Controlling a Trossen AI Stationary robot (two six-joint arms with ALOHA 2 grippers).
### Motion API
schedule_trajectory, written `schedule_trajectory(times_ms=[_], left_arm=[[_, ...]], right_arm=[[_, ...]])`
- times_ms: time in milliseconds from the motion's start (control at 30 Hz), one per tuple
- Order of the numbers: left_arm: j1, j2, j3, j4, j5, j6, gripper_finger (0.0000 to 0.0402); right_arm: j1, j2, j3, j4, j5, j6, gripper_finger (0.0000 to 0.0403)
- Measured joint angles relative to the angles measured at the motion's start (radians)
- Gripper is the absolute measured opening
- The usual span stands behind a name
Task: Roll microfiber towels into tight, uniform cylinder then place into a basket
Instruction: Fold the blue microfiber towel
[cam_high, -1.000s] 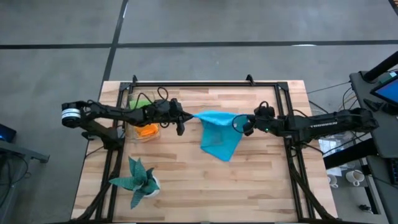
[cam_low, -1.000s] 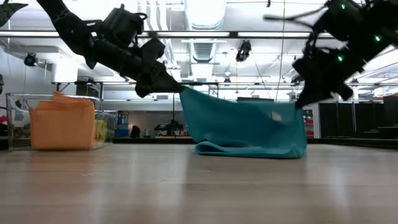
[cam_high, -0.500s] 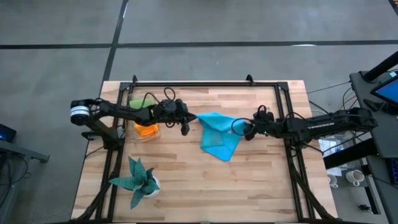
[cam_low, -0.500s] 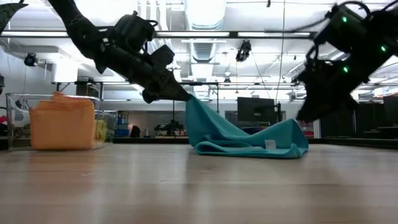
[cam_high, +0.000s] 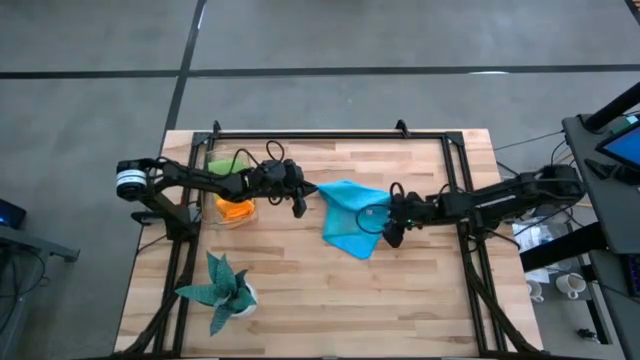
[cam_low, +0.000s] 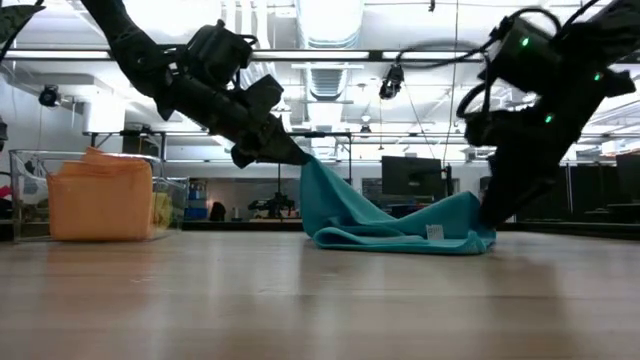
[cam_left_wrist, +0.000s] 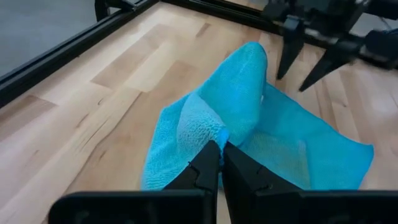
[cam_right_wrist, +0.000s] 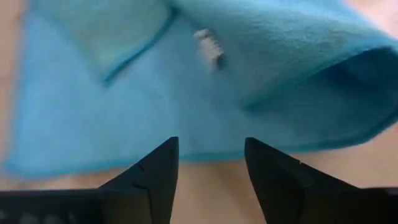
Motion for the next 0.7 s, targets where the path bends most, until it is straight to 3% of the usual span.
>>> schedule_trajectory(times_ms=[300, 700], left_arm=[[0.0, 0.0, 0.0, -0.002, 0.0, 0.0, 0.0], [0.0, 0.0, 0.0, -0.001, 0.0, 0.001, 0.0]], right_arm=[[-0.001, 0.139, 0.026, 0.119, 0.179, -0.024, 0.0177], [-0.017, 0.191, 0.028, 0.168, 0.203, -0.024, 0.0175]])
